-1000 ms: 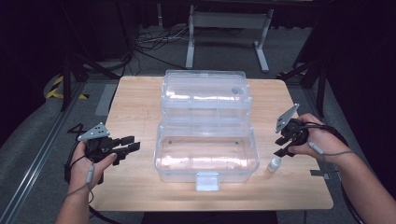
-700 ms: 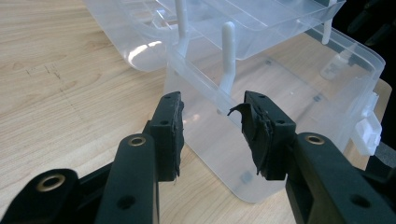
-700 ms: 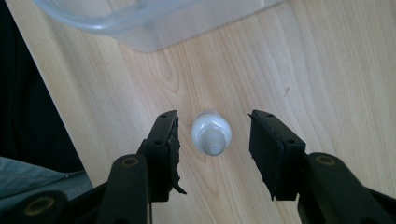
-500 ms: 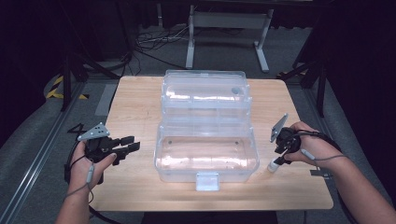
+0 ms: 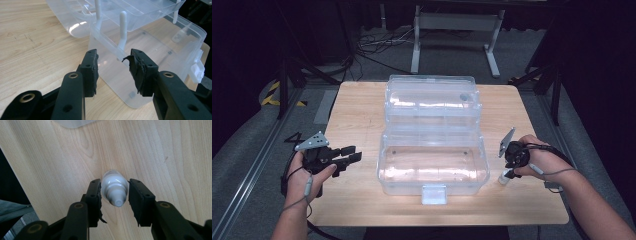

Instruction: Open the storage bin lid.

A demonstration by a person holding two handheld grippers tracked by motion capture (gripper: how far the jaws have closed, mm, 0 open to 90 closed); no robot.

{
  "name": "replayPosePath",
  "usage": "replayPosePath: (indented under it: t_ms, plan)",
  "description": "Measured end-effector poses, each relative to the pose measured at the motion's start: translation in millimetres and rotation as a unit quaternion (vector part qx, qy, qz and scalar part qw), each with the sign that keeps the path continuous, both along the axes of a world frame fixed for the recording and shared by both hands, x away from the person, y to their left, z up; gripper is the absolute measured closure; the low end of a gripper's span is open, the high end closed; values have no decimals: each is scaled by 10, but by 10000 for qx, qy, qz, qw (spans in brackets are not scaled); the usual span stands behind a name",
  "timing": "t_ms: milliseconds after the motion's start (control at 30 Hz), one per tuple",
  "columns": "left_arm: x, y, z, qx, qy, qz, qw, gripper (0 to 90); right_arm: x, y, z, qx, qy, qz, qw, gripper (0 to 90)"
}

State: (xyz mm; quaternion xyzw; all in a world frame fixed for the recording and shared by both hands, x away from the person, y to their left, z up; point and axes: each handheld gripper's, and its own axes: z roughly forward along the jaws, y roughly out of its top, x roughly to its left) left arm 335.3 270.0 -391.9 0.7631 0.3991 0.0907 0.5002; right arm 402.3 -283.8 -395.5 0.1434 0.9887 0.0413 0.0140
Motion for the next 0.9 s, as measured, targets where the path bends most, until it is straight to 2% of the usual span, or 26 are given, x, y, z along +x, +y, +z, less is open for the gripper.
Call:
replayPosePath:
  t_ms: [267, 533, 900]
  plan:
    - [1, 5, -1, -9, 4, 6, 10000, 587, -9, 14, -29, -122, -15, 142, 9998, 706]
    - [3, 16, -4, -27, 5, 12, 10000, 588, 4, 1, -22, -79, 57, 21, 10000, 711]
    - [4, 16, 0, -29, 1, 16, 10000, 588, -40, 30, 294, 27, 3, -9, 10000, 711]
